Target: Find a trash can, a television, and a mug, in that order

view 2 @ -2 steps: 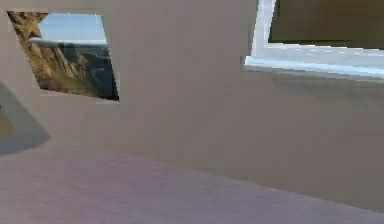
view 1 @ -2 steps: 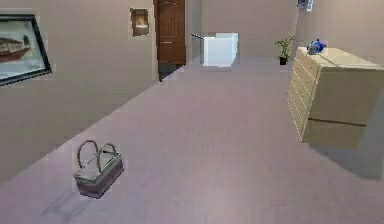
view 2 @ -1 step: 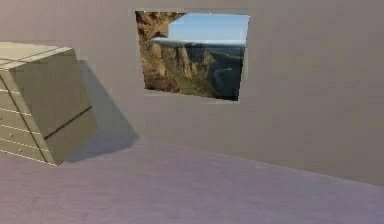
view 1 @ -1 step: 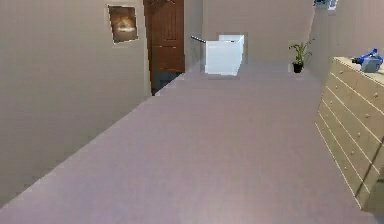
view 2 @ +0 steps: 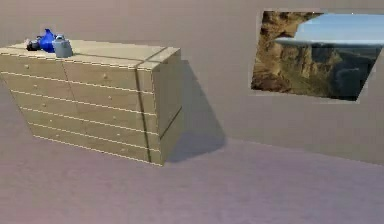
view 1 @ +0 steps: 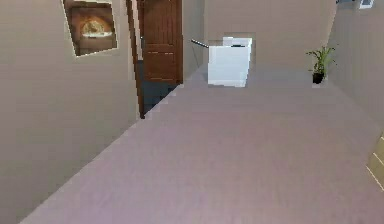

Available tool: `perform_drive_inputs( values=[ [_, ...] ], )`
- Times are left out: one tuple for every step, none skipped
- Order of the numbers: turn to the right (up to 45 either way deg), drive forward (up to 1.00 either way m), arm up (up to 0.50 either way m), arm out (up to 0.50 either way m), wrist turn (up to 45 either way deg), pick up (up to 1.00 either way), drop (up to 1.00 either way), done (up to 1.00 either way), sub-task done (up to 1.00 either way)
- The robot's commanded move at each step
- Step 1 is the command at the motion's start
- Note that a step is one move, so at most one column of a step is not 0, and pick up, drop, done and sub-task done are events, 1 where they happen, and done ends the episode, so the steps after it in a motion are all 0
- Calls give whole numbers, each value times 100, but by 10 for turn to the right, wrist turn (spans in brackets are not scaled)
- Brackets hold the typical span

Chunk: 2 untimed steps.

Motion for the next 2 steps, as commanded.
perform_drive_inputs(
  values=[
    [0,100,0,0,0,0,0,0,0],
    [-30,0,0,0,0,0,0,0,0]
  ],
)
